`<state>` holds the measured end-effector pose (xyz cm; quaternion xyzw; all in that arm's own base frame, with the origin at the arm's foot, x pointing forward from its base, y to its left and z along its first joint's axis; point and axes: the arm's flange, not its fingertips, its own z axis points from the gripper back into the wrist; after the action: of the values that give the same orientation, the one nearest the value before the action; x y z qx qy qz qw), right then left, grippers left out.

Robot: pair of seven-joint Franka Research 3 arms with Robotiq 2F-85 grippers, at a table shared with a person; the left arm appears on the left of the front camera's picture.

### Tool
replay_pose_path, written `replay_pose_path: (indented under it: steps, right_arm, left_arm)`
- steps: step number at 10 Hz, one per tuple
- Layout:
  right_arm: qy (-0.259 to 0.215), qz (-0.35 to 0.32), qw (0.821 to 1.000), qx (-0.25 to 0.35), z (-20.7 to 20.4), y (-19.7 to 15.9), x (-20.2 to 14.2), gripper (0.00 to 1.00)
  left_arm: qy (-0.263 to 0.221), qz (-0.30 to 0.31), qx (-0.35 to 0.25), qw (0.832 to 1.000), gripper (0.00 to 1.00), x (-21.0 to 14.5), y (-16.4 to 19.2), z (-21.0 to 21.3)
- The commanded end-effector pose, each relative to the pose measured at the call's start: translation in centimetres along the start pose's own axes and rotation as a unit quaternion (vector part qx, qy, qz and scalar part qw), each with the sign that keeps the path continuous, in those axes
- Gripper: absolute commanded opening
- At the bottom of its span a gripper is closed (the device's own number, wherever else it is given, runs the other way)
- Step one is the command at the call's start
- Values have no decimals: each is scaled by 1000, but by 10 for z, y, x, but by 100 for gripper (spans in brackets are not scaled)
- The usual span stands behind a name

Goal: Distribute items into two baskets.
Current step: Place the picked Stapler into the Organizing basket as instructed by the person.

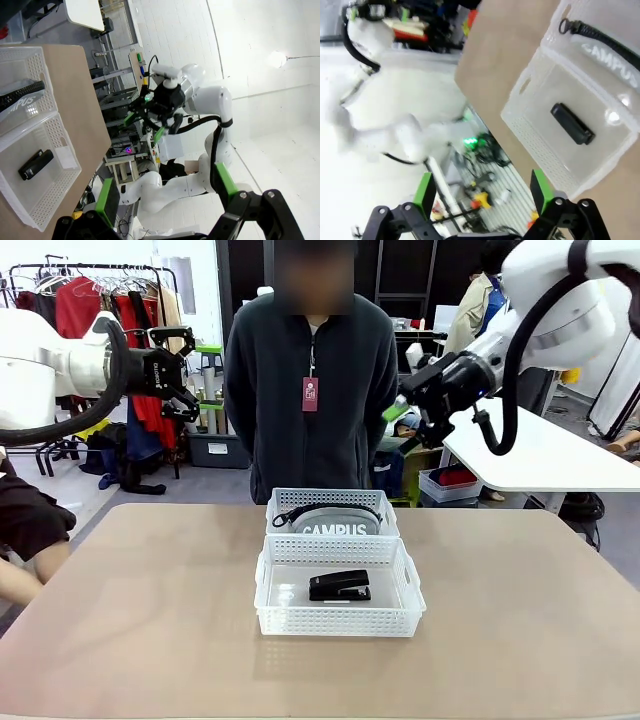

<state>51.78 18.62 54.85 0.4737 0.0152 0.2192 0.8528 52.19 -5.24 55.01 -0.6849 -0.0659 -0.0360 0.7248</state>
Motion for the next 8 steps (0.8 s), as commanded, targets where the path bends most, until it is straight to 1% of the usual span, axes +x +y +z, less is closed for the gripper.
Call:
replay_pose_path:
  steps: [1,3,4,5,6,7,8]
  right_arm:
    - [-98,-80,990,59,29,5,10,100]
    - [-166,-117,974,103,64,-1,14,100]
    - [-185,-129,966,123,81,-3,17,100]
    - [-196,-124,962,141,99,-12,20,100]
    - [-178,-117,962,171,113,-23,22,100]
    - [-183,-122,957,191,127,-38,27,100]
    - [-189,-122,953,203,131,-54,28,100]
  left_arm:
    - [0,4,1,1000,100,-1,-3,1]
    - [0,4,1,1000,100,-1,-3,1]
    - [0,4,1,1000,100,-1,-3,1]
    - [0,4,1,1000,100,-1,-3,1]
    - [0,4,1,1000,100,-1,-3,1]
    - [0,4,1,1000,100,-1,-3,1]
    - [0,4,1,1000,100,-1,-3,1]
